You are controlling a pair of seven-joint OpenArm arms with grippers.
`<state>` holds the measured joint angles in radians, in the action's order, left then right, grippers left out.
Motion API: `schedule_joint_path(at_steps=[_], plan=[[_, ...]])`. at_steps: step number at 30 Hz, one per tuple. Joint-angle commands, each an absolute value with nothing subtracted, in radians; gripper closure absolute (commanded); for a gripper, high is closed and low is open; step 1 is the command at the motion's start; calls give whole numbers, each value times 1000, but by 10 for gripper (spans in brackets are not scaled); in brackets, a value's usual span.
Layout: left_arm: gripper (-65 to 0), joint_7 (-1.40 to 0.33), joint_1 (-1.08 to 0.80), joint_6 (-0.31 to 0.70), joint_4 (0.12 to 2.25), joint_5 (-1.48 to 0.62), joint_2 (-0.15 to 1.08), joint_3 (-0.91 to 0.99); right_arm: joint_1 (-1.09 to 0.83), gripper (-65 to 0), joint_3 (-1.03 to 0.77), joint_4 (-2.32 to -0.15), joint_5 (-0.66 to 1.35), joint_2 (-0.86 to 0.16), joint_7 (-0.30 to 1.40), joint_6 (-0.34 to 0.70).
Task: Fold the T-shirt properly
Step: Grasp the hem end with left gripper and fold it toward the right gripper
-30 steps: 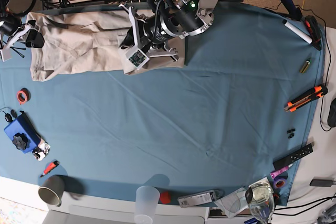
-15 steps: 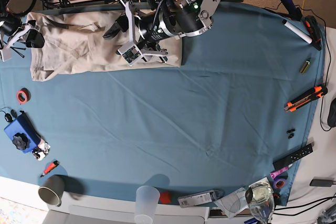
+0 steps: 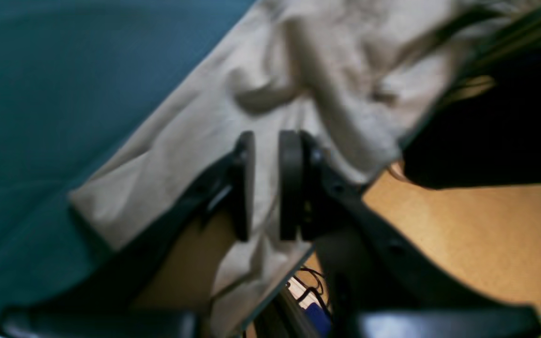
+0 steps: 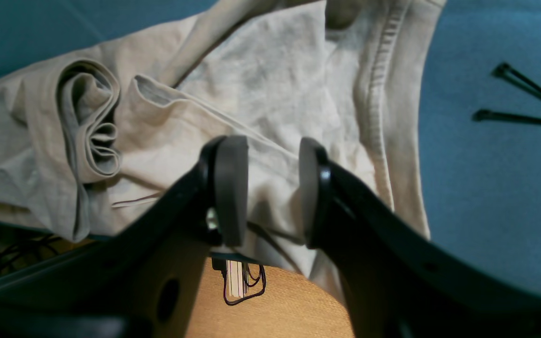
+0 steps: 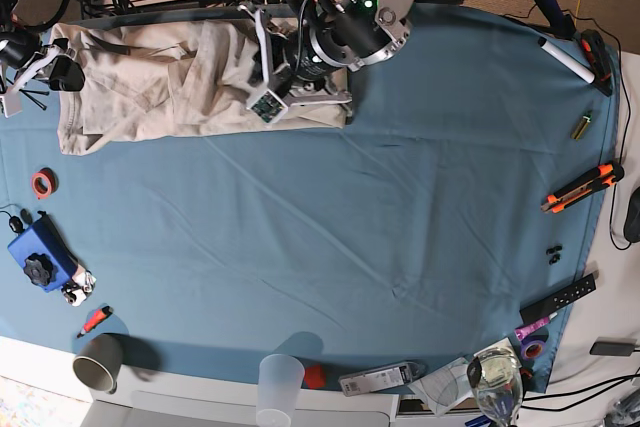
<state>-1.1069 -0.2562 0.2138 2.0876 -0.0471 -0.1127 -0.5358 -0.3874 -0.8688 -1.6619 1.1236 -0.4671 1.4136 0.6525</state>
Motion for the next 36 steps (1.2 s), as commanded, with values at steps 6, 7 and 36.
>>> schedule_joint_path(at_steps=[6,7,36], plan=[[-41,-1060,-286,208,2035,-58,-110,-553,-385,-190,-879,-1676,1136,-493,1396,655],[-30,-1070,-286,210,2014,-59,-110,-553,-384,-190,-879,-1676,1137,-493,1396,655],[0,-1227,-329,312,1789,-82,-86,-553,-379,-190,-879,-1676,1137,-493,1396,659]])
